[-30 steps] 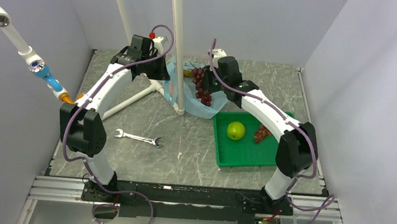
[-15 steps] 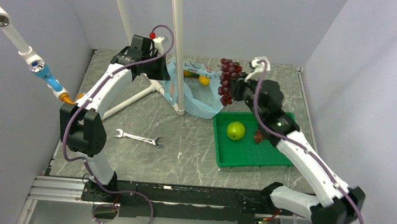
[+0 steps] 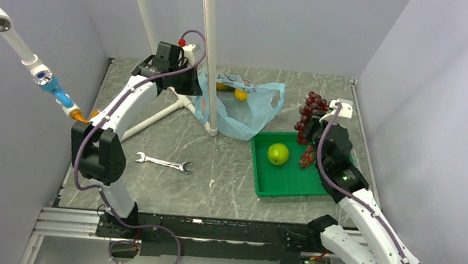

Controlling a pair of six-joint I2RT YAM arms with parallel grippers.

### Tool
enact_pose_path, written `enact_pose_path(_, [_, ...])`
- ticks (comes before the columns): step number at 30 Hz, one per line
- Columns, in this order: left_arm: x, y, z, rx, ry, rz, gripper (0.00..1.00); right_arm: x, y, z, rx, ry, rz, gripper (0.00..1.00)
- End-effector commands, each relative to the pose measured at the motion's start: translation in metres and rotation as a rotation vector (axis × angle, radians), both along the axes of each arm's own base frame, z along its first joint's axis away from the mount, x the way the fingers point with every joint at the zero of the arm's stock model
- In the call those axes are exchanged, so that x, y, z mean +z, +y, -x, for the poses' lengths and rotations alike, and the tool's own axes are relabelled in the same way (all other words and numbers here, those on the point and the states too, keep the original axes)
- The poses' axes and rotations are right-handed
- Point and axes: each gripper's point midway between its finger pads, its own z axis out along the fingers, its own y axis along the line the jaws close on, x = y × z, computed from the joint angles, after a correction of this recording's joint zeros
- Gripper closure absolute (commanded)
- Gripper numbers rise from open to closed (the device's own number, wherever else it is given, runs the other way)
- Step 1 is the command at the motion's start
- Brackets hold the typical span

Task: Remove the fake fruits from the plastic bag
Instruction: Place the fake fruit in the bin.

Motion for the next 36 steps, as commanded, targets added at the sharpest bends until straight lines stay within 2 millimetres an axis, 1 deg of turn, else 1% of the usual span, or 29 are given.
enact_pose_path(1, [0.008, -0.007, -0.003, -0.025, -0.039, -0.015, 1.00, -0.011, -0.046, 0.008, -0.183, 0.009, -0.055, 1.00])
enact_pose_path(3, [0.008, -0.007, -0.002, -0.028, -0.041, -0.020, 1.00, -0.023, -0.061, 0.008, -0.234, 0.045, -0.070, 1.00])
enact_pose_path(5, [0.008, -0.008, -0.002, -0.028, -0.041, -0.023, 1.00, -0.038, -0.071, 0.010, -0.288, 0.104, -0.101, 1.00])
enact_pose_path(8, [0.008, -0.007, -0.002, -0.026, -0.044, -0.028, 1.00, -0.074, -0.087, 0.012, -0.364, 0.239, -0.170, 1.00])
enact_pose_path(10, [0.007, -0.008, -0.002, -0.027, -0.039, -0.026, 1.00, -0.096, -0.087, 0.012, -0.357, 0.315, -0.251, 1.00])
enact_pose_path(13, [0.006, -0.006, -0.003, -0.020, -0.040, -0.032, 1.00, -0.129, -0.104, 0.018, -0.430, 0.424, -0.372, 1.00])
enact_pose_path(16, [0.007, -0.006, -0.003, -0.020, -0.043, -0.035, 1.00, -0.159, -0.114, 0.021, -0.451, 0.542, -0.477, 1.00])
enact_pose_path(20, [0.007, -0.005, -0.003, -0.017, -0.044, -0.038, 1.00, -0.193, -0.116, 0.022, -0.427, 0.671, -0.605, 1.00])
enact_pose_path(23, [0.007, -0.006, -0.003, -0.019, -0.044, -0.036, 1.00, -0.207, -0.116, 0.017, -0.408, 0.707, -0.659, 1.00])
enact_pose_path(25, [0.007, -0.006, -0.003, -0.020, -0.042, -0.034, 1.00, -0.211, -0.117, 0.012, -0.405, 0.705, -0.681, 1.00])
enact_pose_path(27, [0.006, -0.006, -0.003, -0.019, -0.041, -0.036, 1.00, -0.213, -0.121, 0.008, -0.425, 0.694, -0.682, 0.99])
enact_pose_path(32, [0.007, -0.005, -0.003, -0.019, -0.045, -0.039, 1.00, -0.226, -0.129, 0.005, -0.457, 0.712, -0.655, 0.93])
enact_pose_path(34, [0.006, -0.006, -0.003, -0.020, -0.042, -0.039, 1.00, -0.232, -0.131, 0.006, -0.466, 0.726, -0.648, 0.87])
enact_pose_path(36, [0.006, -0.006, -0.003, -0.021, -0.042, -0.037, 1.00, -0.235, -0.132, 0.005, -0.471, 0.735, -0.642, 0.79])
